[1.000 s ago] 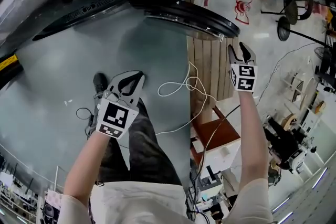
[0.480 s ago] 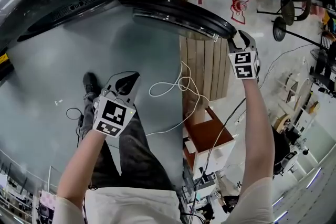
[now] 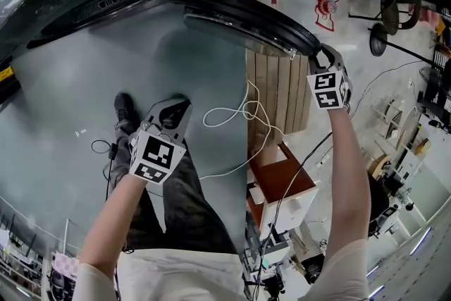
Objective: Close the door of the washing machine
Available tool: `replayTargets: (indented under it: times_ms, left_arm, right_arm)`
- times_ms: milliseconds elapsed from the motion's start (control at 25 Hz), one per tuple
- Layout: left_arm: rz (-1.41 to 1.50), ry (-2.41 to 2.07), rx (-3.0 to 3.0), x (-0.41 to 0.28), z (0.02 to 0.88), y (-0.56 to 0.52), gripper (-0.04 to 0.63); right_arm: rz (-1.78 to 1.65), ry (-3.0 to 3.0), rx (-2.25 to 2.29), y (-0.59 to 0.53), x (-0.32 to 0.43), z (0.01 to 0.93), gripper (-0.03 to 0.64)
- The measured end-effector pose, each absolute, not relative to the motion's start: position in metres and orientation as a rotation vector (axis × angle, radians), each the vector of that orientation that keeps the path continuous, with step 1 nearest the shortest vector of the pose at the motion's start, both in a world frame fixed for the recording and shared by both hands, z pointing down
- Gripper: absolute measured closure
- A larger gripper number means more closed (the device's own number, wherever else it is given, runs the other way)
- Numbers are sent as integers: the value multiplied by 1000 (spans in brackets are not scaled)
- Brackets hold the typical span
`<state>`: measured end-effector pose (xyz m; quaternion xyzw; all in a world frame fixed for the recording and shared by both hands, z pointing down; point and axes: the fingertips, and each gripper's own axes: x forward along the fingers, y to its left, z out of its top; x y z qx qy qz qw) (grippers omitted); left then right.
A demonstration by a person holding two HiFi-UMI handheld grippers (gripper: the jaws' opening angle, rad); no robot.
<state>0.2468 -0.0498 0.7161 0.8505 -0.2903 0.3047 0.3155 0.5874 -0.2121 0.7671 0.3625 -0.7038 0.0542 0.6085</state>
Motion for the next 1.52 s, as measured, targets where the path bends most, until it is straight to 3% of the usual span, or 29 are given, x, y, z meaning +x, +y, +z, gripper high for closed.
replayTargets:
  times_ms: [840, 1520]
  left_arm:
    - [835, -749, 2250, 165, 705, -2, 586]
    - [853, -727, 2244, 71, 692, 25, 586]
  right_arm:
    - [375, -1608, 921, -56, 506, 769, 492]
    - [543, -1632, 785, 63, 343, 767, 499]
